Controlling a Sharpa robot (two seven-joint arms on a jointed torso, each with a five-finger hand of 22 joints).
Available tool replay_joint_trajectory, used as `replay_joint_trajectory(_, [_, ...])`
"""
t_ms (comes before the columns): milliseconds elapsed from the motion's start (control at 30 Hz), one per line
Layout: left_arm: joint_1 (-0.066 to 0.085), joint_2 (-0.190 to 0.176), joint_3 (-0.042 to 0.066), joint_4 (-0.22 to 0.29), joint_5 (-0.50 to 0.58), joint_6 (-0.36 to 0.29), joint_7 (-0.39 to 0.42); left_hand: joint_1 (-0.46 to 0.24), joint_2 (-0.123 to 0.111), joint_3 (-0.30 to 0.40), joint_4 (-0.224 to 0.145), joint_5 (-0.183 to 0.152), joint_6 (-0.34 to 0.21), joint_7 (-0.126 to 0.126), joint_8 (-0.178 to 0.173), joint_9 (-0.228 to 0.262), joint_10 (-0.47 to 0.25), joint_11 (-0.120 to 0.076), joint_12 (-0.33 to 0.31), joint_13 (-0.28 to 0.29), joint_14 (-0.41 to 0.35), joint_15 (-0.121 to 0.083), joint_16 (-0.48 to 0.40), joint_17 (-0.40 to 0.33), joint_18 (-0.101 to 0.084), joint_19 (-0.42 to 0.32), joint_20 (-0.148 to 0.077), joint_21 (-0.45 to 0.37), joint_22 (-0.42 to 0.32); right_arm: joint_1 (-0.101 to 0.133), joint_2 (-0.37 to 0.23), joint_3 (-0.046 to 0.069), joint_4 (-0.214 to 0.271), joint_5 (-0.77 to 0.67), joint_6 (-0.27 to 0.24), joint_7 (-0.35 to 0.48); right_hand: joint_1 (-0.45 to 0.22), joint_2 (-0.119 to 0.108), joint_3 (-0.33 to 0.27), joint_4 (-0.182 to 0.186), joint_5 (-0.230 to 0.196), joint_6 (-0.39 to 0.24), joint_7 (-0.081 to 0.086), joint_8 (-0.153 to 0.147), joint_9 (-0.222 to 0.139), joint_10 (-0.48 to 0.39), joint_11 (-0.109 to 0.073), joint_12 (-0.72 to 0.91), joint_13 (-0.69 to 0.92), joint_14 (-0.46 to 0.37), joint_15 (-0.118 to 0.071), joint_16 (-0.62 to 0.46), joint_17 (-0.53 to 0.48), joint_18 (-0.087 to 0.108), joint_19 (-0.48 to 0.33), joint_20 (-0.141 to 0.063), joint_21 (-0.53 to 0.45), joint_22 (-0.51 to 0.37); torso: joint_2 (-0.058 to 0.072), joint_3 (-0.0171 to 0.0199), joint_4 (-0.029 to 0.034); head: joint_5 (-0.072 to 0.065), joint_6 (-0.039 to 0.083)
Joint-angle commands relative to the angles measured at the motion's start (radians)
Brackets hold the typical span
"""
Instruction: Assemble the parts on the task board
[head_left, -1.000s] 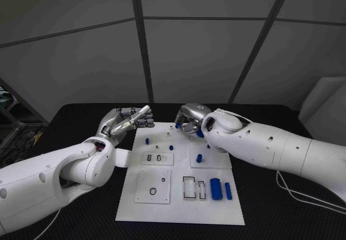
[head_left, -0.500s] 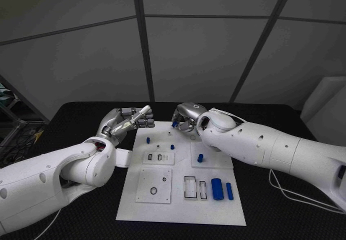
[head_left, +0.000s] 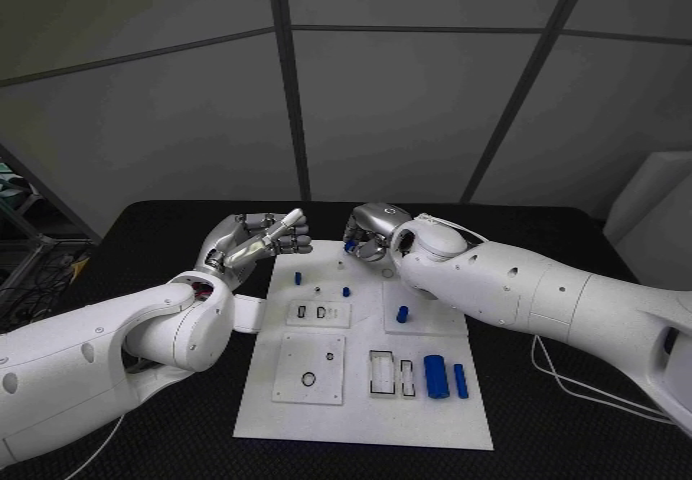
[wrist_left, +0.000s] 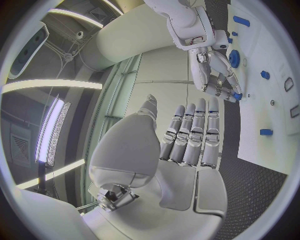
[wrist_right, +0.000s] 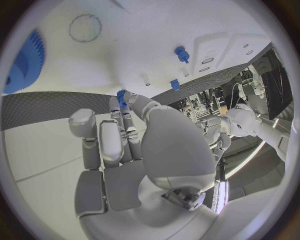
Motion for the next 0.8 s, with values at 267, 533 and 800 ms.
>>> replay_joint_trajectory(267, [0.003,0.001,0.001,0.003,-0.007,0.014,0.003,-0.004,0.003,-0.004,0.001,-0.004,0.001,0.007,-0.005,-0.001,-0.003,0.005,-0.007,-0.001,-0.003,0.008,-0.005,0.001,-0.020,0.004,0.001,0.001,-0.001,0.002,0.021,0.000,-0.025,-0.005,0.038,0.000,-0.012,-0.007,0.006,0.004,0.002,-0.004,0.007,-0.004,-0.002,-0.005,0.004,-0.008,-0.002,0.028,-0.004,0.007,-0.001,-0.014,0.004,0.003,0.005,0.001,0.001,-0.0003,-0.0010,0.001,0.001])
replay_joint_trajectory(533, [0.003,0.001,0.001,0.002,-0.007,0.014,0.002,-0.004,0.003,-0.004,0.001,-0.004,0.001,0.007,-0.005,-0.001,-0.003,0.005,-0.007,-0.001,-0.003,0.008,-0.005,0.001,-0.020,0.004,0.001,0.001,-0.001,0.002,0.029,0.000,-0.034,-0.007,0.060,0.002,-0.019,-0.012,0.008,0.008,0.000,-0.012,0.010,-0.008,-0.003,-0.016,0.008,-0.016,-0.003,0.026,-0.001,0.008,-0.004,-0.013,-0.003,0.005,0.004,-0.003,0.002,-0.0004,-0.0026,0.002,0.000])
replay_joint_trajectory(800, [0.003,-0.001,0.001,0.002,-0.007,0.015,0.000,-0.004,0.003,-0.005,0.001,-0.004,0.000,0.008,-0.007,-0.001,-0.005,0.006,-0.008,-0.001,-0.004,0.009,-0.007,0.002,-0.020,0.003,0.001,0.001,-0.002,0.002,0.028,0.000,-0.038,-0.008,0.016,-0.003,-0.043,-0.061,-0.031,0.017,-0.030,-0.231,0.029,-0.016,-0.010,-0.228,0.043,-0.035,-0.005,-0.023,0.029,-0.083,-0.168,0.021,-0.134,0.033,-0.097,-0.186,0.002,-0.0003,-0.0035,0.003,0.001])
